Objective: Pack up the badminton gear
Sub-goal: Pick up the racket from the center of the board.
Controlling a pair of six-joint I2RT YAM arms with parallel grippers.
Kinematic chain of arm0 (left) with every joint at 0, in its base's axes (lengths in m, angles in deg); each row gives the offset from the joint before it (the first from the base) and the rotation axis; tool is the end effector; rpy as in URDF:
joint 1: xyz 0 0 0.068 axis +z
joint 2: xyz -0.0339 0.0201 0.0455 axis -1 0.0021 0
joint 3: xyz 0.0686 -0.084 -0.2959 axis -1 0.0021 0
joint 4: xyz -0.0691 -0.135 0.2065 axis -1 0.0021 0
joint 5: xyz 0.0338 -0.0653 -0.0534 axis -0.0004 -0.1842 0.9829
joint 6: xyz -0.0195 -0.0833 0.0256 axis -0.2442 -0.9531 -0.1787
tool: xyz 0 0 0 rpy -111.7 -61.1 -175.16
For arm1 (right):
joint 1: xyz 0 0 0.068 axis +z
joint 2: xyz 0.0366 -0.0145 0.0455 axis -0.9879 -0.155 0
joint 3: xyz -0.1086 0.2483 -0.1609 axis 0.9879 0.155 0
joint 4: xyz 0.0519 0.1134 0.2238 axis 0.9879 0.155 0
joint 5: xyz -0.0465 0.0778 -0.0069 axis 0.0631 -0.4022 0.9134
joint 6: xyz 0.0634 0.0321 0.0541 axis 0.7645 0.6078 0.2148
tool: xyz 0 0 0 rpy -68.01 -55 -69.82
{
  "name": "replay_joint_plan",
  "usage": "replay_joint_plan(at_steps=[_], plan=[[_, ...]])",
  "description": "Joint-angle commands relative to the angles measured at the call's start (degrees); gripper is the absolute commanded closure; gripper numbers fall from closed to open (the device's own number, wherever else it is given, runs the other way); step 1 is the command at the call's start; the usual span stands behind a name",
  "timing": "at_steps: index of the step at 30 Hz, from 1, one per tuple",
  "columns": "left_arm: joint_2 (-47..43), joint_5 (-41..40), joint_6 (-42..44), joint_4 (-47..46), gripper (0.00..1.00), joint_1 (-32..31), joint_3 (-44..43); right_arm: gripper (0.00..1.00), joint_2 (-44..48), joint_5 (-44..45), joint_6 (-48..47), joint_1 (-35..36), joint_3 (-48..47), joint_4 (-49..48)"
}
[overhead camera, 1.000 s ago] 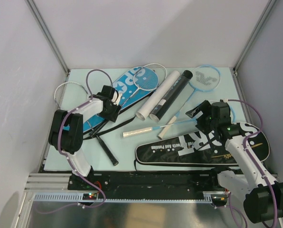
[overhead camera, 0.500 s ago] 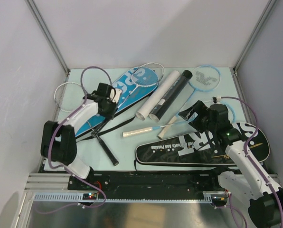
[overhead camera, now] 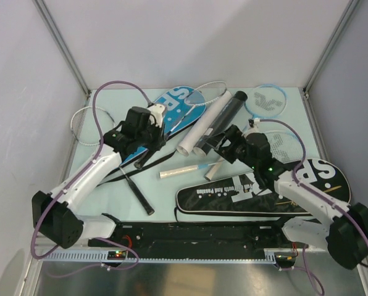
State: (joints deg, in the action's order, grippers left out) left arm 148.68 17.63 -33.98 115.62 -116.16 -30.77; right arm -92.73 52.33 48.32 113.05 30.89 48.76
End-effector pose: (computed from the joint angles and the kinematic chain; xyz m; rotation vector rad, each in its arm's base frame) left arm 0.2631 -0.1354 0.3282 0.4797 2.2931 -0.3399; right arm 0.2185 0.1460 0.3024 0.4284 1.9941 1.1734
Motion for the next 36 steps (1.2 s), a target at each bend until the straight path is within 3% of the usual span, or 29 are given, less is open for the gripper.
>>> replay_joint_plan(at_steps=[1, 11, 19, 23, 27, 36], plan=[[-4.63, -1.81, -5.94, -8.26, 1.00, -5.39, -2.35, 0.15, -6.44, 5.67, 3.96, 2.74, -4.54, -11.88], [-7.82, -10.50, -7.70, -14.68, 1.00, -18.04, 3.39, 0.17, -20.94, 2.89, 15.20, 2.56, -7.68, -18.76], [-12.80, -9.75, -7.59, -26.42, 1.00, -19.65, 12.93, 0.21, -30.57, -8.86, 19.00, -0.15, -8.69, -29.99], [-13.72, -10.69, -7.33, -27.50, 1.00, -19.66, 14.39, 0.25, -29.08, -11.07, 16.75, 0.58, -8.18, -29.43], [-14.22, -14.08, -7.20, -27.63, 1.00, -19.68, 14.82, 0.25, -23.28, -7.04, 13.64, 2.30, -5.42, -22.63], [-14.86, -14.72, -7.99, -27.80, 1.00, -19.64, 15.01, 0.26, -20.15, -7.00, 17.10, 3.91, -3.56, -24.83]])
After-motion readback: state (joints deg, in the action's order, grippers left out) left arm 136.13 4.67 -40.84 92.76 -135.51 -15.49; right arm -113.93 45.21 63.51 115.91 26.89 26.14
